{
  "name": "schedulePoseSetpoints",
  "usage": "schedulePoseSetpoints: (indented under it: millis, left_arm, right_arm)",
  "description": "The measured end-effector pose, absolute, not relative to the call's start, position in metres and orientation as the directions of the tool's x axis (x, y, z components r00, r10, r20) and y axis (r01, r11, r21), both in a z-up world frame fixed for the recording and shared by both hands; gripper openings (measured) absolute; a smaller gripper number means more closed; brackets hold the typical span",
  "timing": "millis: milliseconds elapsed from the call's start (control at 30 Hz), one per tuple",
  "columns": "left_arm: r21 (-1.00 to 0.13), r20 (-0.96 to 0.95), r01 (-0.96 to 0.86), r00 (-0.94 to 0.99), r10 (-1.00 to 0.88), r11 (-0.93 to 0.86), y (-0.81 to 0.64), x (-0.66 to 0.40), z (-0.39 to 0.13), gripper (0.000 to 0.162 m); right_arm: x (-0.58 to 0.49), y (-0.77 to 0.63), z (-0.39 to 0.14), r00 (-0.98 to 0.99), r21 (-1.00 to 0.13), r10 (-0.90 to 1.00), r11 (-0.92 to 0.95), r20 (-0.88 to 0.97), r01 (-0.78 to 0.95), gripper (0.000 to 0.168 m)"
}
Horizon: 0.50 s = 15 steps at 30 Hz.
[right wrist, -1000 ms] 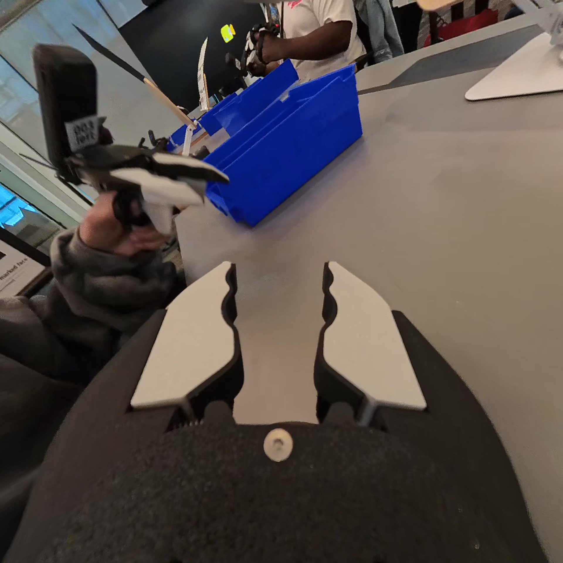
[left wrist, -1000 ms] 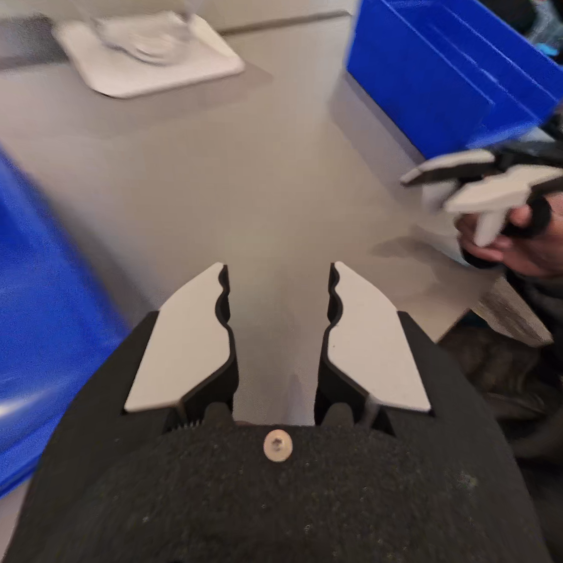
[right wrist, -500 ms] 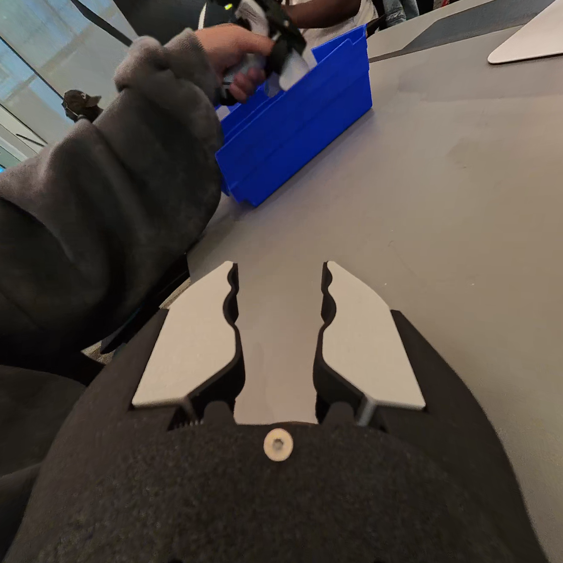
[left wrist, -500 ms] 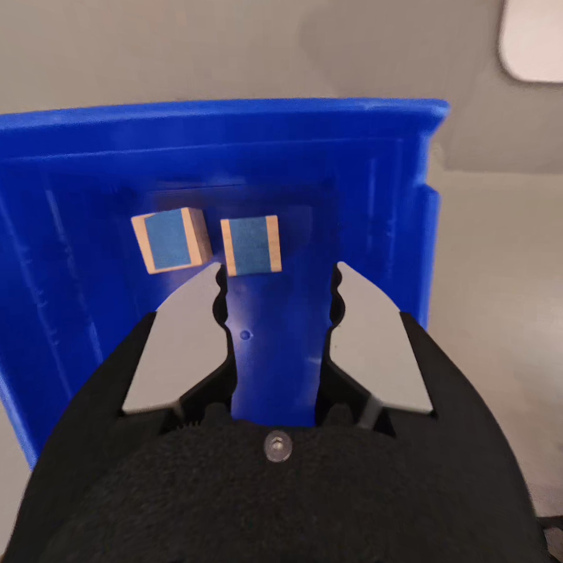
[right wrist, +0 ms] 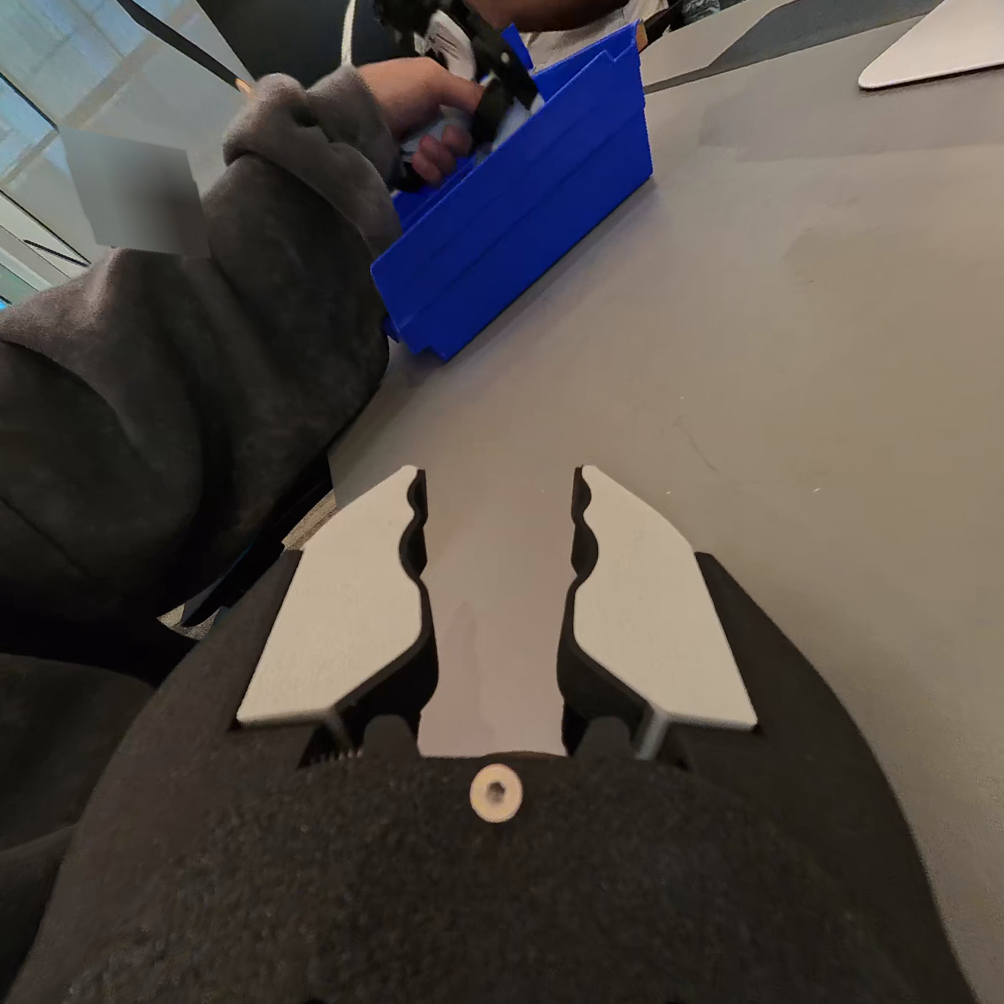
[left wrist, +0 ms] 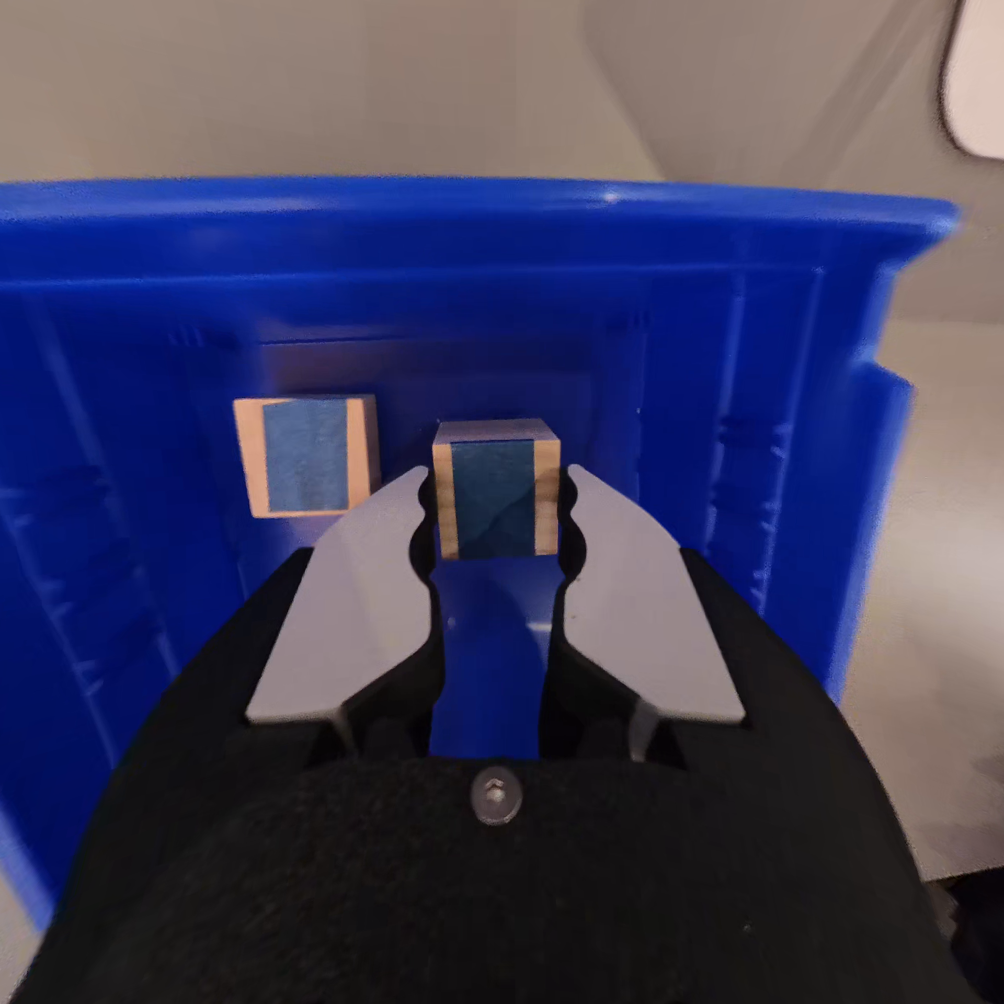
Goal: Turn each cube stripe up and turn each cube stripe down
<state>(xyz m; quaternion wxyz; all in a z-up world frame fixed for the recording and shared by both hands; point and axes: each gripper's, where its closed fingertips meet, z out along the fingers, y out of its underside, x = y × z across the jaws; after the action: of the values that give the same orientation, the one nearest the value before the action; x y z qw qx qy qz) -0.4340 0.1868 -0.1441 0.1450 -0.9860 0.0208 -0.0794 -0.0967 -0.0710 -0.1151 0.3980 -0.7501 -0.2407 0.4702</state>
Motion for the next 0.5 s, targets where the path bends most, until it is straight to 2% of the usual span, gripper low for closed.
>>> schedulePoseSetpoints:
  millis: [133, 267, 367, 500]
  left_arm:
    - [-0.437, 0.229, -0.036, 0.962, -0.15, -0.899, 0.17, -0.425, -0.098, 0.041]
    - [-0.633, 0.392, -0.008, 0.859, -0.33, -0.774, 0.134, -0.386, -0.042, 0.042]
    - [-0.718, 0.547, 0.059, 0.664, -0.51, -0.693, 0.088, -0.336, -0.006, 0.041]
    - [-0.731, 0.67, 0.105, 0.295, -0.681, -0.674, 0.018, -0.259, 0.011, 0.041]
  right_arm:
    - [-0.094, -0.069, -0.114, 0.454, -0.83, 0.734, -0.558, -0.505, -0.02, 0.05]
    - [-0.092, -0.066, -0.114, 0.45, -0.822, 0.724, -0.569, -0.523, -0.039, 0.05]
    - [-0.091, -0.063, -0.115, 0.439, -0.806, 0.71, -0.588, -0.551, -0.06, 0.05]
    - [-0.094, -0.059, -0.106, 0.366, -0.774, 0.697, -0.621, -0.617, -0.124, 0.053]
